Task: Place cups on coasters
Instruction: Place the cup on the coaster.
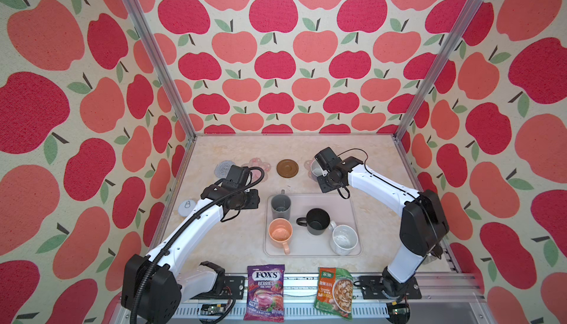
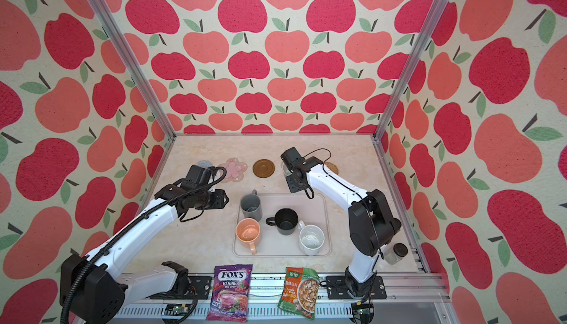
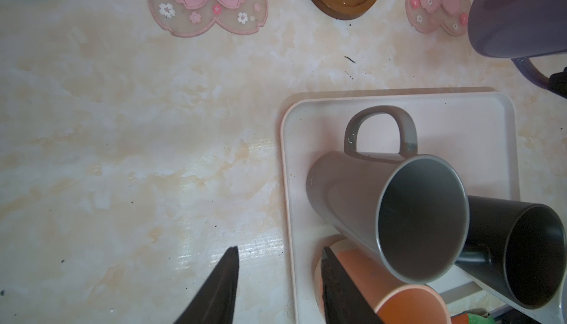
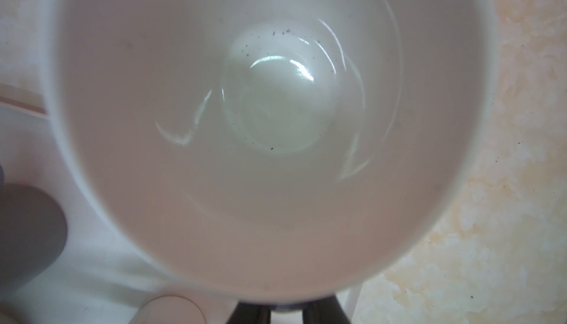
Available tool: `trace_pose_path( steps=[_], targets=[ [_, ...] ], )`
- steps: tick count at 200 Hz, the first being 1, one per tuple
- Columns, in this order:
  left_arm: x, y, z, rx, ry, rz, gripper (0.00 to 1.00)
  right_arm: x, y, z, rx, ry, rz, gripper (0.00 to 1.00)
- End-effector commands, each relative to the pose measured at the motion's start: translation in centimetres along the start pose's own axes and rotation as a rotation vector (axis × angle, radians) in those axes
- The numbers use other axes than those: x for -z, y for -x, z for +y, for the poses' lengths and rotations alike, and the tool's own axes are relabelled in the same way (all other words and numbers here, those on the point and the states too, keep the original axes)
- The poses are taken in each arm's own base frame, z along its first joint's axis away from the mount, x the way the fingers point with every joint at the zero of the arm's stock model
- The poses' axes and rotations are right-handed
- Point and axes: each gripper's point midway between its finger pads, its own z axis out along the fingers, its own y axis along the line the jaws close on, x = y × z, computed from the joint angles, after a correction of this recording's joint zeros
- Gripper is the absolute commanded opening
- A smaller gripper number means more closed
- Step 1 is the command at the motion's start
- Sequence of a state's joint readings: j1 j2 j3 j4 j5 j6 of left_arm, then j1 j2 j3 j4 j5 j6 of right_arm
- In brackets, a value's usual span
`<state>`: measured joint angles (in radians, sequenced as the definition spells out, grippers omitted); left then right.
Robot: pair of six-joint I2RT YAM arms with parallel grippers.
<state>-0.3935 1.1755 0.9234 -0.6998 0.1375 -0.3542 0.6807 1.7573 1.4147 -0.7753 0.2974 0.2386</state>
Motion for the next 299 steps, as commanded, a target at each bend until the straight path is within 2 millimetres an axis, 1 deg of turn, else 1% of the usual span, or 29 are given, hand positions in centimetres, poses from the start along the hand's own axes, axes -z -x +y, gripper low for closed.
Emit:
trace_pose_path(
  steps=[1, 32, 73, 120, 213, 249, 299],
  targets=[
    [0.5, -0.8, 0.7, 0.032, 0.024, -0.009, 0.46, 1.1, 2.5, -0.3, 0.025, -0.027, -0.062, 0.0],
    [0.7, -1.0, 0.9, 0.046, 0.025, -0.017, 0.46, 0.9, 3.3, -0.2, 0.034, -0.03, -0.064, 0.0],
    [0.6, -0.3, 0.9, 0.057, 0.027, -0.018, 0.46, 0.2, 4.0, -0.1, 0.026, -0.014, -0.054, 0.0],
    [0.1, 0.6, 0.9, 0.061, 0.035, -0.003, 0.46, -0.8, 4.5, -1.8, -0.016, -0.023, -0.022, 0.0],
    [-0.6, 3.7, 0.6, 0.085, 0.012, -0.001, 0.46, -2.4, 5.4, -3.4, -0.079, -0.007, 0.002, 0.0],
    [-1.0, 4.0, 0.6, 0.097, 0.012, 0.014, 0.46, -3.5, 5.7, -3.8, -0.096, -0.01, 0.02, 0.0],
    [-1.5, 3.8, 0.7, 0.111, 0.019, 0.036, 0.46, -4.4, 6.7, -4.1, -0.129, 0.006, 0.002, 0.0]
  ],
)
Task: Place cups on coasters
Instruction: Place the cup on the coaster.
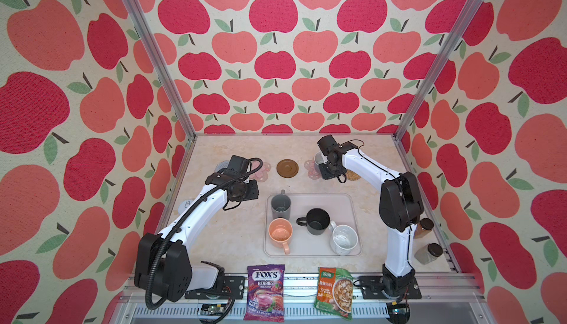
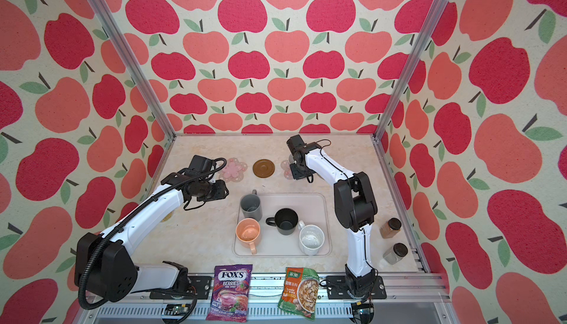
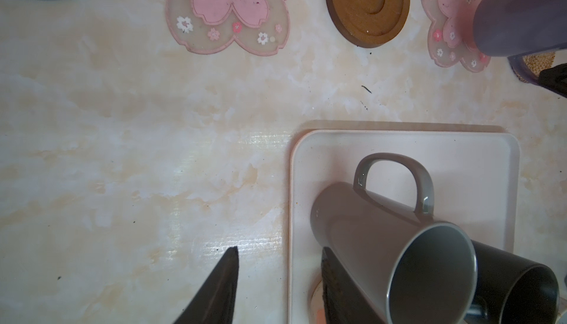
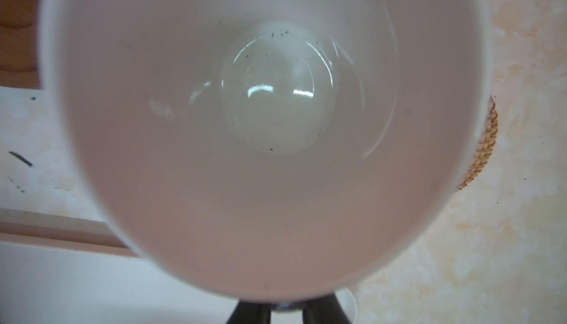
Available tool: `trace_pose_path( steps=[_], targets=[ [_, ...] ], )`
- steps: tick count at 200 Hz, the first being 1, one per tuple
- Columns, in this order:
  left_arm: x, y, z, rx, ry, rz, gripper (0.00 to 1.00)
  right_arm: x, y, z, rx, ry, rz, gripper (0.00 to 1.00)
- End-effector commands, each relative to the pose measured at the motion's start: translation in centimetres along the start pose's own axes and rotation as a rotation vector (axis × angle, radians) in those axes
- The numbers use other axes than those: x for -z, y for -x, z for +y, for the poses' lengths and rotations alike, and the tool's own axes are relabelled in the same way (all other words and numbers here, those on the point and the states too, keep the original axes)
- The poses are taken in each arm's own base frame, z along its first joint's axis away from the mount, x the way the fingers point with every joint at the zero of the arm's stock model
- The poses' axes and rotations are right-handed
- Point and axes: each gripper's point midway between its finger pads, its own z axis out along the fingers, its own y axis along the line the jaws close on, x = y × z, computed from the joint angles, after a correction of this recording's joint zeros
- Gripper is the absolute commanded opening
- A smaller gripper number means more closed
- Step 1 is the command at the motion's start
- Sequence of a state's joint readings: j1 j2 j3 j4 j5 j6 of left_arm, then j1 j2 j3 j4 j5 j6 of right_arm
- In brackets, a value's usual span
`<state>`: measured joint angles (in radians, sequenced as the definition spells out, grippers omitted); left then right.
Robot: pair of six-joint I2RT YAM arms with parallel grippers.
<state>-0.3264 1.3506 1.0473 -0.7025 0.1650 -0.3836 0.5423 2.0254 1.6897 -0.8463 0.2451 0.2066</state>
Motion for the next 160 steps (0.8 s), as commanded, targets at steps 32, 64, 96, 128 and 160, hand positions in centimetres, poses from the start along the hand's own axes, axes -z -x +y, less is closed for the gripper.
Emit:
trace_pose_path(
  steps=[32, 64, 96, 128, 160],
  targets=[
    [0.1, 0.7, 0.0, 0.026, 0.003, 0.006, 0.46, 0.6, 3.1, -0.2, -0.08, 0.041, -0.078, 0.0],
    [-0.3, 0.5, 0.1, 0.033, 0.005, 0.017, 0.46, 0.3, 3.2, -0.1, -0.105, 0.043, -0.058, 0.0],
    [-0.6, 0.4, 0.2, 0.038, 0.003, 0.025, 0.46, 0.2, 3.2, 0.0, -0.128, 0.044, -0.042, 0.0],
    [-0.8, 0.3, 0.2, 0.037, -0.001, 0.034, 0.46, -0.2, 3.0, -0.3, -0.15, 0.021, -0.017, 0.0],
    [-0.8, 0.2, 0.5, 0.041, 0.001, 0.036, 0.46, -0.4, 2.7, -0.3, -0.169, 0.015, 0.001, 0.0]
  ],
)
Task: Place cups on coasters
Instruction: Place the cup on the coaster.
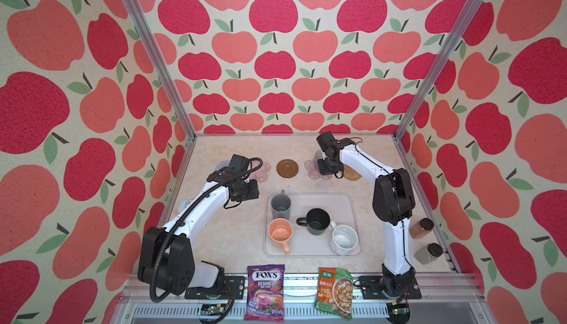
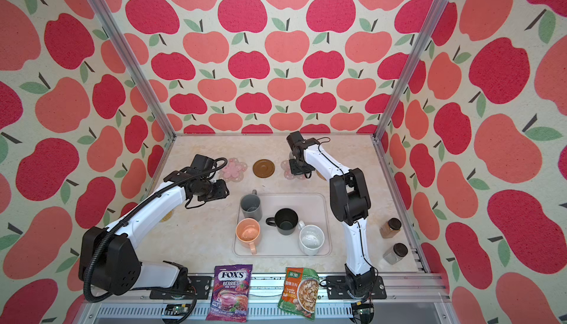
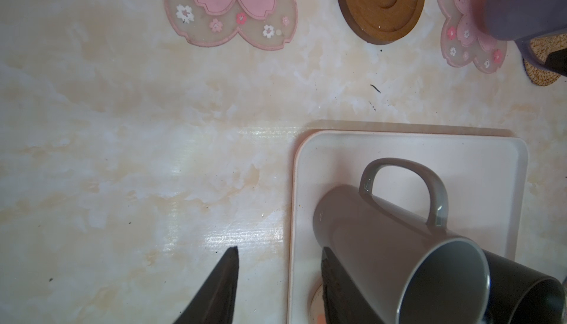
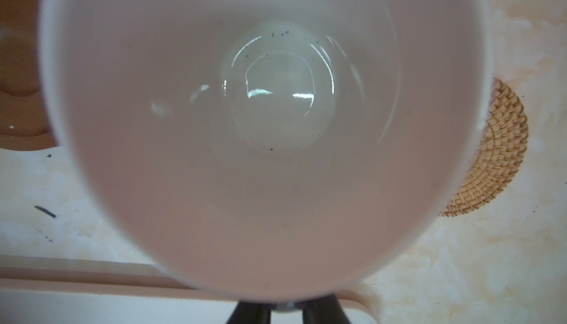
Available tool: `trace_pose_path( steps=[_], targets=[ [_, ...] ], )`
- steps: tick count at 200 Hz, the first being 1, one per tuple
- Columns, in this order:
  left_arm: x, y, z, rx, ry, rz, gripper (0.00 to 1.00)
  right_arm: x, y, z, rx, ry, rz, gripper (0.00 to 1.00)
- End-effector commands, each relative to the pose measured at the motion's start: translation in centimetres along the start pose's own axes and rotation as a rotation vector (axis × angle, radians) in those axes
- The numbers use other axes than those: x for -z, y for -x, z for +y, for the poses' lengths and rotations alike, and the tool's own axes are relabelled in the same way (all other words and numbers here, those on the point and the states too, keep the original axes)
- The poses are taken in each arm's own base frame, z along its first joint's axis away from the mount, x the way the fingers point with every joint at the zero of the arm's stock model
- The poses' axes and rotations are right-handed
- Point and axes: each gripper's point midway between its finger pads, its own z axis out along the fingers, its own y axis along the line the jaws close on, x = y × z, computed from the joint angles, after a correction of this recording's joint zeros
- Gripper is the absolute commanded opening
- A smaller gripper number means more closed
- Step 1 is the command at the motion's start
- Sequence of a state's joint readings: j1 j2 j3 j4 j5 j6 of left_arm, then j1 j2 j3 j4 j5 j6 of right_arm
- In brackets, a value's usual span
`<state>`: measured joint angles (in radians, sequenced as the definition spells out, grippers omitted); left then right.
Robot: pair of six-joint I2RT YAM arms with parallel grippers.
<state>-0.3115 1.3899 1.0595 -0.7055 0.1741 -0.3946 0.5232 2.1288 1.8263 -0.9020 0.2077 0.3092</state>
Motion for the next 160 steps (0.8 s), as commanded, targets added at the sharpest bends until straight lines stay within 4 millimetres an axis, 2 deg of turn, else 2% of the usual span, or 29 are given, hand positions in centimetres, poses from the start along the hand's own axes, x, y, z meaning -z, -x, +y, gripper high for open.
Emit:
trace_pose_path(
  steps=[1, 76, 160],
  targets=[
    [0.0, 0.1, 0.1, 0.013, -0.009, 0.009, 0.46, 1.0, 1.2, -0.4, -0.052, -0.009, -0.033, 0.0],
    [-0.1, -0.2, 0.3, 0.023, -0.016, 0.014, 0.46, 0.9, 1.2, 0.1, -0.053, -0.004, -0.039, 0.0],
    [0.5, -0.9, 0.8, 0.037, -0.013, 0.005, 0.47, -0.3, 1.2, 0.7, -0.06, 0.004, -0.041, 0.0]
  ],
)
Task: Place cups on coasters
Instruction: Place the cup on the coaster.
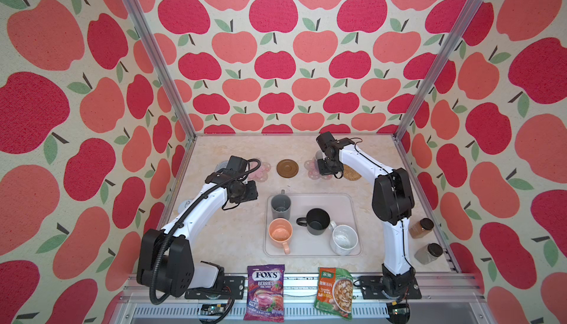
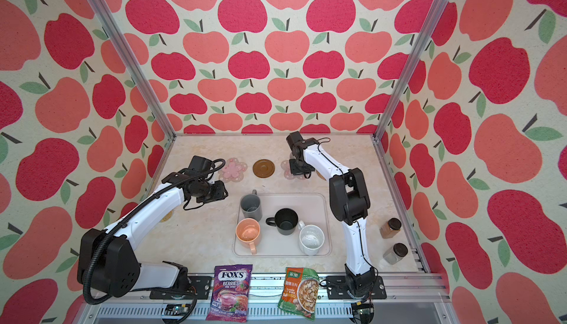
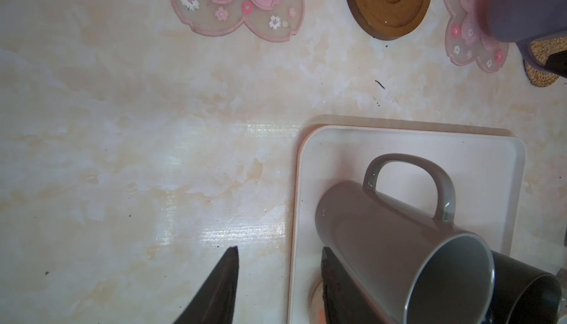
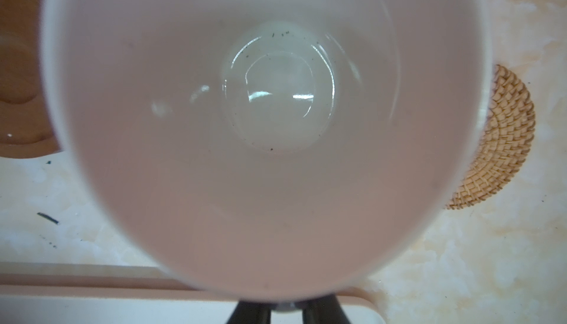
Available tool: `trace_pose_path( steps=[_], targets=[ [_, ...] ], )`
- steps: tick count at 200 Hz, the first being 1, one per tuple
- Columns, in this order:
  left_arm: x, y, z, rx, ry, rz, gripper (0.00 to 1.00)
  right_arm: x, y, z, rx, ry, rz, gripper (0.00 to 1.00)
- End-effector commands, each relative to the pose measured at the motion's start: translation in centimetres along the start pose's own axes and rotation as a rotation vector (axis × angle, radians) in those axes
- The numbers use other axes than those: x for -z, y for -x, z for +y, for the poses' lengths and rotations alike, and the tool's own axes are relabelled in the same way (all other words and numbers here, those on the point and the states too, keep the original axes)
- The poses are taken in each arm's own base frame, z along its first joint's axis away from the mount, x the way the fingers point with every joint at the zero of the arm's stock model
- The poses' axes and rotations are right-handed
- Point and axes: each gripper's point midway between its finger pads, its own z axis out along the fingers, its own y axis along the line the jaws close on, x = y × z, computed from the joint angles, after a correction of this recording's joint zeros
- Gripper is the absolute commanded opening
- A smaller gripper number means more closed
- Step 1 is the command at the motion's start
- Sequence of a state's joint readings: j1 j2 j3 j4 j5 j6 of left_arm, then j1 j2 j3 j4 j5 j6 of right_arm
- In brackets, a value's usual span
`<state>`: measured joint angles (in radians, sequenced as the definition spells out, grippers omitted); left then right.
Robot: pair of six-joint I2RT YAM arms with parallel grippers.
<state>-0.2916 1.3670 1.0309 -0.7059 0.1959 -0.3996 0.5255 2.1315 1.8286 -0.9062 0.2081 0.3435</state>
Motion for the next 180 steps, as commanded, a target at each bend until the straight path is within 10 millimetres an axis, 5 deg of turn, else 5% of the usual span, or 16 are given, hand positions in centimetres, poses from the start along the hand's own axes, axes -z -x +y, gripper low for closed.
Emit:
trace_pose_path(
  steps=[1, 180],
  targets=[
    [0.4, -0.3, 0.3, 0.015, -0.003, -0.005, 0.47, -0.2, 1.3, 0.7, -0.029, 0.006, -0.047, 0.0],
    [0.2, -1.3, 0.7, 0.031, 0.002, 0.018, 0.47, -1.1, 0.7, 1.5, -0.075, 0.031, -0.03, 0.0]
  ],
)
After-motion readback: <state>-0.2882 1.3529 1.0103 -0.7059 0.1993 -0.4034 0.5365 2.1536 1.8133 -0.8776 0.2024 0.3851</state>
